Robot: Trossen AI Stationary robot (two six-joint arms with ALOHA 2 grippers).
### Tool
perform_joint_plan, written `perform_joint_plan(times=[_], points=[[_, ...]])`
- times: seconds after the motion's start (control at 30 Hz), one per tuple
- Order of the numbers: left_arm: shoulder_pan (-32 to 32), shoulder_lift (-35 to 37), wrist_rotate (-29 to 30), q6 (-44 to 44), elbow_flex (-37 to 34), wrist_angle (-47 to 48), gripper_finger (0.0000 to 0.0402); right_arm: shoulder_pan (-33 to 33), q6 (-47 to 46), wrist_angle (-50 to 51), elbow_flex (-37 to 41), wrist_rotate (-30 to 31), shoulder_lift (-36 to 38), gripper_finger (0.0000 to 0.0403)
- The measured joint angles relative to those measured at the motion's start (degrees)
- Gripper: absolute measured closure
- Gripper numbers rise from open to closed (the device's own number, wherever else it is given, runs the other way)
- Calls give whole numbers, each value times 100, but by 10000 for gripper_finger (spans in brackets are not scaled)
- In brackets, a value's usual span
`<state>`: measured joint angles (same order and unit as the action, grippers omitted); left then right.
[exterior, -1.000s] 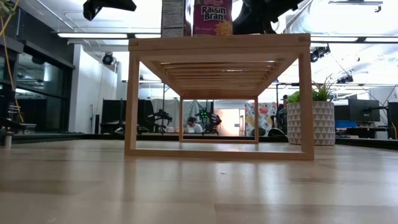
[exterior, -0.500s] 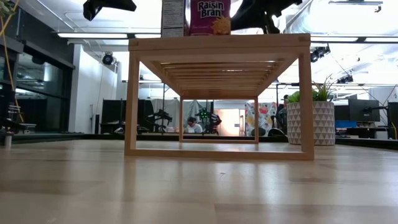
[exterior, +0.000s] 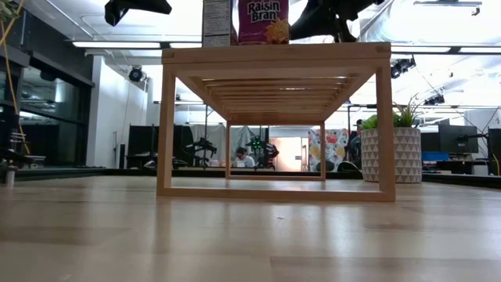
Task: Stack cereal on shelf
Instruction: Put the purple cereal box on the shelf aligned with the purple cereal box
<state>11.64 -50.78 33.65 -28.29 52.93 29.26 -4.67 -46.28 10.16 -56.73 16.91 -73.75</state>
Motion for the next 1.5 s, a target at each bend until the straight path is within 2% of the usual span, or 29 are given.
perform_joint_plan(times=[0.4,0.67,0.83,1.03,1.17,1.3,1.5], points=[[2,-2,2,0,0,0,401,0,-173,721,-503,-394,24,403],[2,-2,2,-2,0,0,401,63,61,1496,-925,-349,24,403],[2,-2,2,-4,0,0,401,181,758,2197,-1692,-337,24,403],[2,-2,2,-9,0,0,401,245,926,2796,-2620,-277,28,393],[2,-2,2,-9,0,0,401,194,913,2989,-2843,-491,28,340],[0,-2,2,-7,0,0,401,163,921,3002,-2850,-823,26,247],[2,-2,0,-17,0,0,401,144,1152,2992,-2850,-860,-18,108]])
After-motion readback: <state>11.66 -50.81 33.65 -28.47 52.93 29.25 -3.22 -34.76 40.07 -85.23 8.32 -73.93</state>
